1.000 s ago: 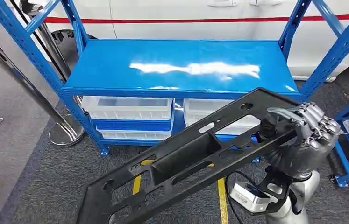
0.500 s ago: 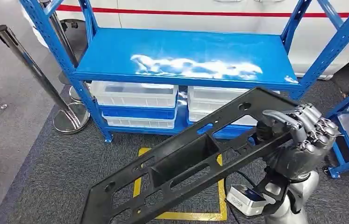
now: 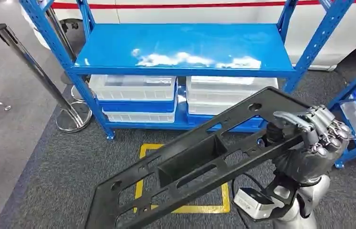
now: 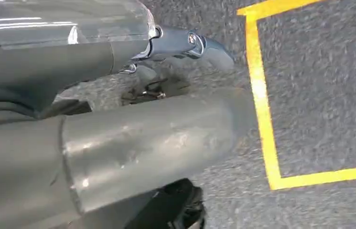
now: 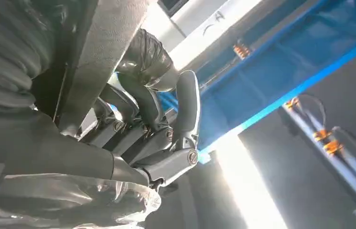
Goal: Take the parts from the cabinet and place them on the table.
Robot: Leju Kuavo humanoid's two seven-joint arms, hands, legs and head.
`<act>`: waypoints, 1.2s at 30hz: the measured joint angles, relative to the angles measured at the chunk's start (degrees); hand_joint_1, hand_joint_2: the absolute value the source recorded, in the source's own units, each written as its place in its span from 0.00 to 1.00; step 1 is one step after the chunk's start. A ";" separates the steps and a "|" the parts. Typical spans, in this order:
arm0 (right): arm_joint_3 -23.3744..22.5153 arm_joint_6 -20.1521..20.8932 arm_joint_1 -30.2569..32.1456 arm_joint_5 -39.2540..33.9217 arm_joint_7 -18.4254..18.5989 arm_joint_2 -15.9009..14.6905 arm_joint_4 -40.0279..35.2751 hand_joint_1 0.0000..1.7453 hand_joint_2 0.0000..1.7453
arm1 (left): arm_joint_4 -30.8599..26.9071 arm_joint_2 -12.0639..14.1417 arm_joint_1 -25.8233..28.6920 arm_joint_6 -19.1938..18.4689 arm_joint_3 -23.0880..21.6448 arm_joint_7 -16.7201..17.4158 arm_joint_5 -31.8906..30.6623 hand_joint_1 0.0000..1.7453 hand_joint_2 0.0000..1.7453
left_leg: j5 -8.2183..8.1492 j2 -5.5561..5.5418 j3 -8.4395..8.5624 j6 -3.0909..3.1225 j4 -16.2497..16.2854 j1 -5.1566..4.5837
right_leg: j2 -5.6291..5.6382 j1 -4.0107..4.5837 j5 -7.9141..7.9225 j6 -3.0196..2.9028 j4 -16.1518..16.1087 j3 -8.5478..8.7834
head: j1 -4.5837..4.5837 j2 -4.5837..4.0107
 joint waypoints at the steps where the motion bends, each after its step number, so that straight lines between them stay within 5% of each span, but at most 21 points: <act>1: -0.15 -0.02 0.05 -0.04 -0.20 0.18 -0.09 1.00 1.00 | 0.00 0.00 -0.04 0.00 -0.24 0.02 0.00 0.00 0.00 | -3.01 0.00 -1.05 -0.22 4.32 0.12 | -0.02 0.06 0.49 -0.10 0.13 -0.69 | 0.02 0.00; 3: -0.63 -0.02 0.20 -0.20 -0.35 0.42 -0.31 1.00 1.00 | 0.00 0.00 -0.04 0.00 -0.52 0.07 0.00 0.00 0.00 | -5.18 -0.01 -2.06 -0.28 10.67 0.20 | -0.05 0.25 1.52 -0.15 0.43 -2.28 | 0.02 0.00; 4: -0.90 -0.02 0.29 -0.26 -0.35 0.48 -0.31 1.00 1.00 | 0.00 0.00 -0.02 0.00 -0.57 0.09 0.00 0.00 0.00 | -3.75 -0.02 -1.24 -0.11 11.07 0.20 | -0.04 0.35 2.02 -0.18 0.60 -3.16 | -0.02 0.00; 7: -1.86 -0.02 0.63 -0.53 -0.79 0.77 -0.83 1.00 1.00 | 0.00 0.04 -0.25 0.00 -0.89 0.39 -0.13 0.00 0.00 | 2.11 -0.07 6.82 1.08 1.15 -0.20 | 0.05 0.53 3.62 -0.09 0.81 -5.16 | 0.02 0.00; 9: -2.97 -0.02 0.78 -0.61 -1.22 1.05 -1.49 1.00 1.00 | 0.00 0.37 -0.70 0.00 -1.27 0.68 -0.20 0.00 0.00 | -0.21 -0.23 12.48 2.23 -7.96 -0.83 | 0.00 0.45 4.64 0.45 0.77 -5.68 | 0.02 0.00; 10: -3.56 -0.02 0.91 -0.46 -1.48 1.20 -1.73 1.00 1.00 | 0.00 0.37 -0.85 -0.04 -1.55 0.88 -0.39 0.00 0.00 | -0.32 -0.26 12.23 1.92 -8.40 -0.92 | -0.22 0.12 5.40 0.87 0.37 -5.76 | 0.02 0.00; 13: -5.29 -0.02 1.33 -0.35 -1.62 1.55 -2.38 1.00 1.00 | 0.00 0.40 -0.81 -0.39 -2.31 1.27 -0.50 0.00 0.00 | 2.65 -0.08 11.55 3.01 -10.25 -0.77 | -0.08 0.03 6.86 1.66 -0.72 -5.94 | 0.02 0.00; 15: -6.36 -0.02 1.78 -0.63 -1.66 1.55 -2.88 1.00 1.00 | 0.00 0.39 -1.11 -0.52 -2.84 1.36 -0.48 0.00 0.00 | 4.31 0.32 10.25 3.50 -10.61 -0.69 | 0.17 -0.07 0.71 2.00 2.48 -7.21 | 0.04 0.00; 17: -7.21 -0.02 2.01 -0.68 -1.75 1.55 -3.15 1.00 1.00 | 0.00 0.35 -1.19 -0.59 -3.34 1.42 -0.35 0.00 0.00 | 5.66 0.34 8.03 3.34 -10.05 -0.69 | 0.20 -0.24 -5.86 2.54 10.61 -8.85 | 0.04 0.00; 18: -7.56 -0.02 2.18 -0.68 -1.88 1.55 -3.17 1.00 1.00 | 0.00 0.33 -1.17 -0.61 -3.52 1.42 -0.33 0.00 0.00 | 6.30 0.43 6.88 3.27 -9.70 -0.69 | 0.20 -0.30 -6.46 2.81 13.99 -9.27 | 0.04 0.00; 21: -8.33 -0.02 2.45 -0.68 -2.32 1.55 -3.30 1.00 1.00 | 0.00 0.35 -1.23 -0.59 -3.93 1.44 -0.31 0.00 0.00 | 8.10 0.71 2.80 2.61 -8.13 -0.55 | 0.17 -1.18 0.05 3.76 14.46 -6.04 | 0.04 0.00; 22: -8.44 -0.02 2.44 -0.66 -2.53 1.55 -3.45 1.00 1.00 | 0.00 0.35 -1.24 -0.57 -4.04 1.46 -0.26 0.00 0.00 | 8.57 0.71 1.37 2.21 -7.25 -0.37 | 0.15 -1.57 1.01 4.09 11.07 -2.93 | 0.02 0.00; 23: -8.50 -0.02 2.43 -0.57 -2.53 1.55 -3.63 1.00 1.00 | 0.00 0.44 -1.28 -0.52 -4.09 1.46 -0.09 0.00 0.00 | 8.90 0.65 0.34 1.73 -6.20 -0.41 | 0.20 -1.93 -1.32 4.46 6.46 0.52 | 0.04 0.00; 24: -8.55 -0.02 2.44 -0.35 -2.58 1.60 -3.83 1.00 1.00 | 0.00 0.46 -1.30 -0.44 -4.13 1.46 0.04 0.00 0.00 | 9.14 0.50 -0.72 1.35 -5.18 -0.42 | 0.49 -0.99 -4.32 4.11 1.22 3.65 | 0.00 0.00; 25: -8.59 0.00 2.53 -0.26 -2.53 1.62 -3.98 1.00 1.00 | 0.00 0.52 -1.24 -0.35 -4.22 1.44 0.11 0.00 0.00 | 9.70 0.43 -0.80 1.04 -5.23 -0.41 | 0.46 -0.98 -4.43 2.94 1.50 3.08 | -0.04 0.00; 28: -8.85 0.00 2.50 -0.09 -2.62 1.73 -4.13 1.00 1.00 | 0.06 0.57 -0.78 -0.39 -4.46 1.46 0.55 0.00 0.00 | 11.38 0.35 -1.44 0.35 -5.36 0.11 | 0.04 -0.55 -2.83 1.25 1.42 1.80 | 0.07 0.00; 30: -9.05 0.00 2.44 -0.17 -2.67 2.03 -4.33 1.00 1.00 | 0.20 0.55 -0.50 -0.44 -4.61 1.51 0.63 0.00 0.00 | 4.57 0.11 -2.65 -0.26 -1.87 0.35 | -0.14 -0.55 -1.08 0.30 1.42 -0.05 | 0.02 0.00; 32: -9.07 0.00 2.45 -0.15 -2.71 2.08 -4.57 1.00 1.00 | 0.20 0.55 -0.57 -0.44 -4.74 1.53 0.63 0.00 0.00 | -2.69 0.10 -3.82 -0.42 5.75 0.35 | -0.14 -0.19 0.70 0.06 1.44 -2.34 | 0.02 0.00; 33: -9.09 0.00 2.46 -0.15 -2.71 2.12 -4.57 1.00 1.00 | 0.20 0.55 -0.61 -0.44 -4.81 1.51 0.63 0.00 0.00 | -4.23 0.09 -3.88 -0.22 9.25 0.33 | -0.15 -0.01 1.57 -0.01 1.47 -3.40 | 0.00 0.00; 34: -9.09 0.00 2.48 -0.15 -2.71 2.14 -4.57 1.00 1.00 | 0.20 0.55 -0.59 -0.44 -4.81 1.51 0.63 0.00 0.00 | -3.63 0.05 -3.43 0.06 11.75 0.25 | -0.15 0.16 2.49 -0.06 1.53 -4.68 | 0.02 0.00; 36: -9.16 0.00 2.53 -0.15 -2.71 2.16 -4.57 1.00 1.00 | 0.20 0.57 -0.56 -0.44 -4.83 1.51 0.63 0.00 0.00 | 1.36 -0.01 0.26 0.74 10.55 -0.21 | -0.15 0.33 4.26 -0.05 1.61 -6.99 | 0.02 0.00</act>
